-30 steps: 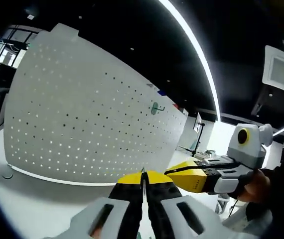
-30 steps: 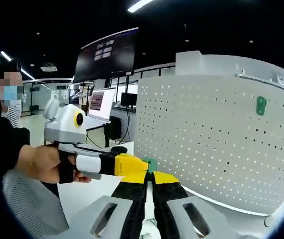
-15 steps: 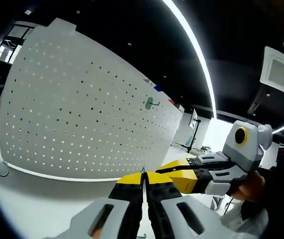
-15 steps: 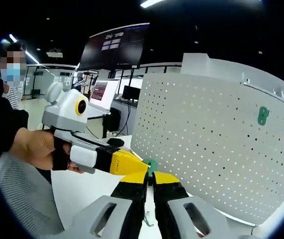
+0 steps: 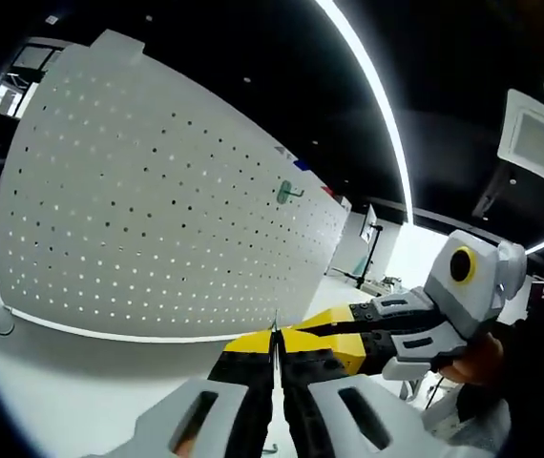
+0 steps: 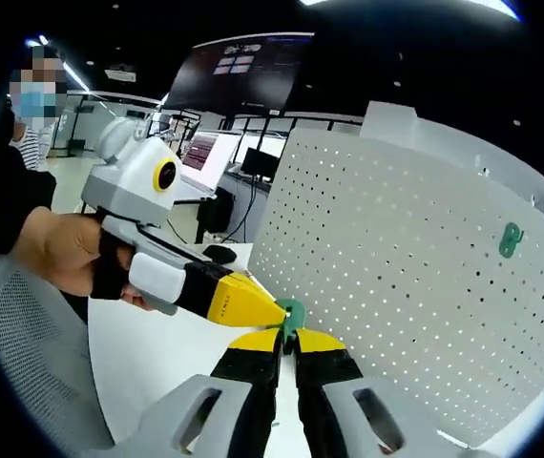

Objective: Insert the hook assembly into the mounting plate slot until the hook locks in place.

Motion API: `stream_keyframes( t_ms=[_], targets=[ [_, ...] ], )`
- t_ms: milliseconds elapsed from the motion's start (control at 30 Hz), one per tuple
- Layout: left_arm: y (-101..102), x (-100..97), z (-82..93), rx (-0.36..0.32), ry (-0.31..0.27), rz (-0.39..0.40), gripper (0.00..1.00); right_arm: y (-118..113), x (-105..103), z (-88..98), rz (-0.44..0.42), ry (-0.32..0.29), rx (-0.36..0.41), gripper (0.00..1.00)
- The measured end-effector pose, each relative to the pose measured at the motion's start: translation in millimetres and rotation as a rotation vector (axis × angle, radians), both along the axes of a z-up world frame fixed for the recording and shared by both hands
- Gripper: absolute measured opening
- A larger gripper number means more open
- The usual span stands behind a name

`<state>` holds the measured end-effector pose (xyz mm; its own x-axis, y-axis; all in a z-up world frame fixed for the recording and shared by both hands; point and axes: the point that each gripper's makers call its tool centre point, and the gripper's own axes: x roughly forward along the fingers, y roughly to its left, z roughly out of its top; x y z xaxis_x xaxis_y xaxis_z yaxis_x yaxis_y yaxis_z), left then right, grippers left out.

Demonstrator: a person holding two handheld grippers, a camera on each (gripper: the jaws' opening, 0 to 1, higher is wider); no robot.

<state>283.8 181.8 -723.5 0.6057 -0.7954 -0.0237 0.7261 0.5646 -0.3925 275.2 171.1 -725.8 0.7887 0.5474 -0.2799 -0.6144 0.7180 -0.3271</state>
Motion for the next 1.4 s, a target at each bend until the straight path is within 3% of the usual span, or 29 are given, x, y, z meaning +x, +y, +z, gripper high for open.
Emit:
stream_keyframes(
  t_ms=[433, 733, 1100, 1400],
  targets=[
    [-4.2, -2.9, -4.7, 0.023, 0.014, -0.021, 0.01, -0.5, -0.3, -5.3, 0.006, -0.001, -0.047, 0.02],
    [-5.9, -4.2, -3.4, 0.011, 0.017, -0.034, 0.02, -2.8, -0.8, -4.1, -0.004, 0.017, -0.022, 0.01],
    [-5.4, -3.9, 5.1, 0.016, -0.042, -0.024, 0.12, -9.1, -0.1, 4.1, -0.027, 0.001, -0.001, 0.01],
    [-5.3, -3.5, 9.4, 0.127, -0.154, 0.006, 0.28, -23.1, 3.9, 11.8, -0.060, -0.012, 0.014, 0.01]
  ],
)
